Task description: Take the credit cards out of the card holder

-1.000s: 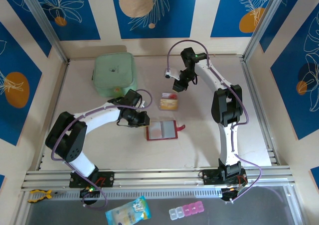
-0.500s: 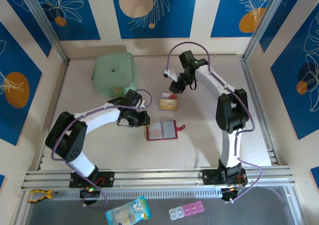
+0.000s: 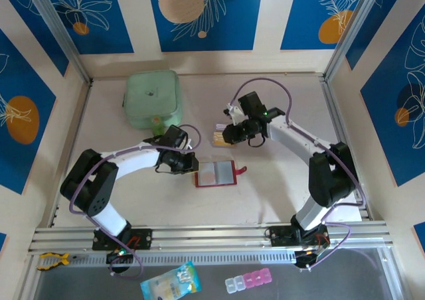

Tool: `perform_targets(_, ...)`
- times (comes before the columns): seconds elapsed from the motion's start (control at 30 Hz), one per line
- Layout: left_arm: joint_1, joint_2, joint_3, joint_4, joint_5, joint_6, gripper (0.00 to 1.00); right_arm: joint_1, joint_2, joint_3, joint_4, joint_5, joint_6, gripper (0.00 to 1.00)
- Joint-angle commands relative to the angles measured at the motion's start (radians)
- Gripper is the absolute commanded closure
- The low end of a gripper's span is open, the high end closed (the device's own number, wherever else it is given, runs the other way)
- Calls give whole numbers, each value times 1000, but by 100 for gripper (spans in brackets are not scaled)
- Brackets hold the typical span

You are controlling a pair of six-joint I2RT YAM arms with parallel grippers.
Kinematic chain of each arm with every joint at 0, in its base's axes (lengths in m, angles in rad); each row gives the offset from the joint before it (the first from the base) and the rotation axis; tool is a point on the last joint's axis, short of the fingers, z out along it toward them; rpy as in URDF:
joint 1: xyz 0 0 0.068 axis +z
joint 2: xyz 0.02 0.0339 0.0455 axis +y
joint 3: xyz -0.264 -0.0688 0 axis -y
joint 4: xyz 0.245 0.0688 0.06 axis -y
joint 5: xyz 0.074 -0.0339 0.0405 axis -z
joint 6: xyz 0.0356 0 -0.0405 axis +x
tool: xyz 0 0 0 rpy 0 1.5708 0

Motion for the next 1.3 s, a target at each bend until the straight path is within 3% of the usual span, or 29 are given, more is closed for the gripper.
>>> perform_targets(0.0,-1,-24,-34,52,35,-33,88,26,-64,-81,94,-37,224,91)
perform_targets(0.3,-17,-6,-67,94,37,-51,92,76,-48,-154,83,-127,399,97)
perform_targets(0.73,-20,19,-84,82,34,-40,94,137,11,-209,167,-142,469,95)
perform_targets(1.27,-20,39,-84,75,35,-37,93,176,121,-177,174,-154,514,73)
